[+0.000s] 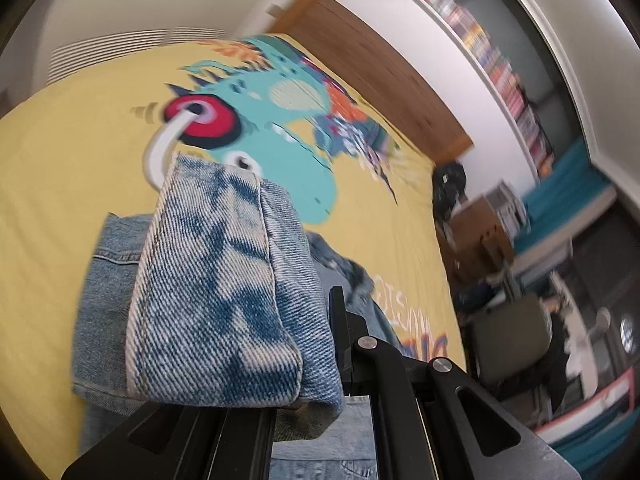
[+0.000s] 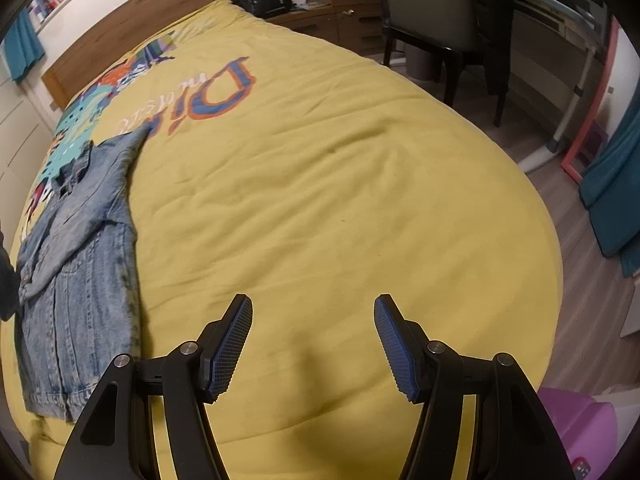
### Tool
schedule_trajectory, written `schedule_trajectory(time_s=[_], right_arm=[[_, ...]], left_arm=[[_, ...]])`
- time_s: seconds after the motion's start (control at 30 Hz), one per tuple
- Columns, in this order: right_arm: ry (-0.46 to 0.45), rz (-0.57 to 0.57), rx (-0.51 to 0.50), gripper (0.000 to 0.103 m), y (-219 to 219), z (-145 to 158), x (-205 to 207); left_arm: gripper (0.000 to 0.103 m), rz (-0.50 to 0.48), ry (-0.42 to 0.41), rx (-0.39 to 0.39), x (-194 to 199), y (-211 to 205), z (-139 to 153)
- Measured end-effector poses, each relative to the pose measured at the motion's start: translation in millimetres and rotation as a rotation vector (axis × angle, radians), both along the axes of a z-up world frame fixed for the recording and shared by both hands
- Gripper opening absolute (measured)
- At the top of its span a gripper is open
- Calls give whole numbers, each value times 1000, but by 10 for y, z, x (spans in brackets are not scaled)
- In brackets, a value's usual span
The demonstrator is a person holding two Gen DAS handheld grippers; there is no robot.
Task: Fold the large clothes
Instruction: 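Carry the cuff across the jacket body and open the left gripper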
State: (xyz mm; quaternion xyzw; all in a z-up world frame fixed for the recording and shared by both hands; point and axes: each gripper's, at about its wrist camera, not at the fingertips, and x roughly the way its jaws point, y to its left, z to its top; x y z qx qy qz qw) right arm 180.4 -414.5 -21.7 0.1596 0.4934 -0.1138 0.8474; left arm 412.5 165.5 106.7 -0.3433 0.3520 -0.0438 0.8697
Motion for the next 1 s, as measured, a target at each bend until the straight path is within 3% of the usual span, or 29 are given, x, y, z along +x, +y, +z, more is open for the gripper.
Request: schedule_trajectory(time_s=[0.33, 0.5, 0.8, 0.9, 0.97, 1.0], right_arm=[[31, -40, 16, 65, -207, -179, -44], [45, -57, 18, 65, -291, -236, -59], [63, -58, 17, 65, -308, -295, -22], [62, -54, 17, 65, -293, -285, -9], [63, -48, 18, 65, -256, -275, 12], [62, -42, 18, 65, -236, -266, 22]], left_arm=[[2, -220, 50, 123, 281, -1305, -298], [2, -335, 116, 200, 274, -1940, -687], [3, -462, 245, 308, 117, -2370, -1353], [14, -492, 243, 318, 104, -2429, -1368], [34, -498, 237, 302, 109, -2499, -1325], [38, -498, 232, 305, 111, -2535, -1291]])
